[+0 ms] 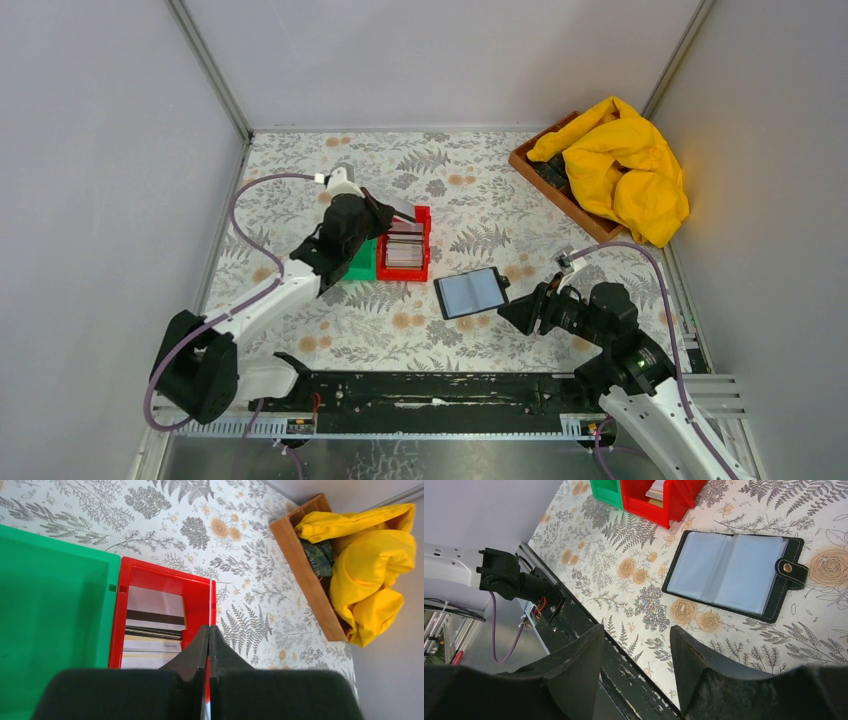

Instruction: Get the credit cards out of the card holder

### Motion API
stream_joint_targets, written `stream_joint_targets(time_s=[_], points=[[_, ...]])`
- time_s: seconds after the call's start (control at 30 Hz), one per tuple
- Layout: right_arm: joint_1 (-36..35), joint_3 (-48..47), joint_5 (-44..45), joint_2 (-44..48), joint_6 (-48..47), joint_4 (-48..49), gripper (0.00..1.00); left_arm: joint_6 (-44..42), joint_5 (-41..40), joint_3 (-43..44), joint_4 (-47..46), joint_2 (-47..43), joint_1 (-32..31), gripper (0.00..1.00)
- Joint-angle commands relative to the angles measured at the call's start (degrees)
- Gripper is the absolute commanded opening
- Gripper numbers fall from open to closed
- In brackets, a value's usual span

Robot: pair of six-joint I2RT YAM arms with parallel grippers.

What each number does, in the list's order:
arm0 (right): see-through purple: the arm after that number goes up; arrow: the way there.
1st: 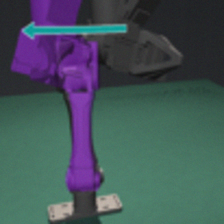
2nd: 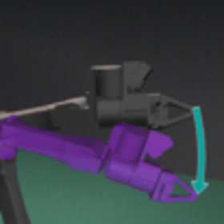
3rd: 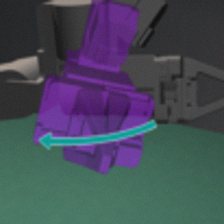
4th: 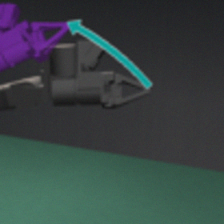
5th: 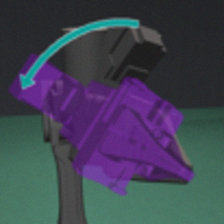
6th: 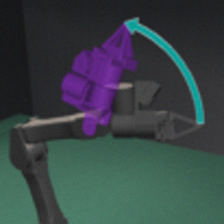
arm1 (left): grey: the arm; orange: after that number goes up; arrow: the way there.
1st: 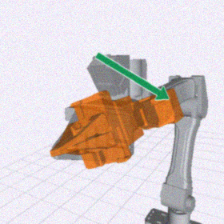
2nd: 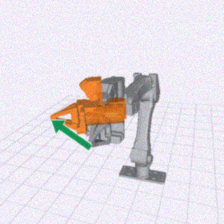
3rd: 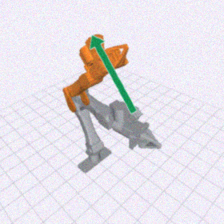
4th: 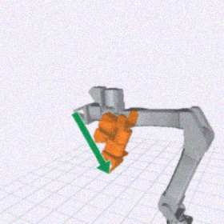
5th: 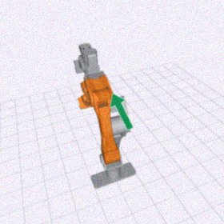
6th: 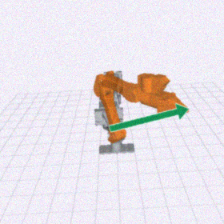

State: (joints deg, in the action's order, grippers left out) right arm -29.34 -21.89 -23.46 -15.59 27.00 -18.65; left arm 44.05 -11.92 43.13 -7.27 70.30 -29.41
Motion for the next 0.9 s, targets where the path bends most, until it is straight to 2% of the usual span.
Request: stream_joint_targets(time_s=[0.0,0.23,0.53,0.87], points=[[0.12,-1.14,0.2,-0.38,-0.88,0.9,0.58,1.62,-0.85,2.59,-1.96,4.72,0.67,0.0],[0.13,-0.9,-0.26,-0.53,-0.85,1.19,0.58,3.1,0.45,3.28,-3.09,9.88,0.99,0.0],[0.17,-0.66,-0.44,-0.79,-0.9,1.46,0.59,3.1,4.03,8.16,-4.14,17.87,2.01,0.0],[0.16,-0.52,-0.44,-1.63,-1.02,1.73,0.59,3.5,5.7,11.7,-1.63,24.37,2.2,0.0]])
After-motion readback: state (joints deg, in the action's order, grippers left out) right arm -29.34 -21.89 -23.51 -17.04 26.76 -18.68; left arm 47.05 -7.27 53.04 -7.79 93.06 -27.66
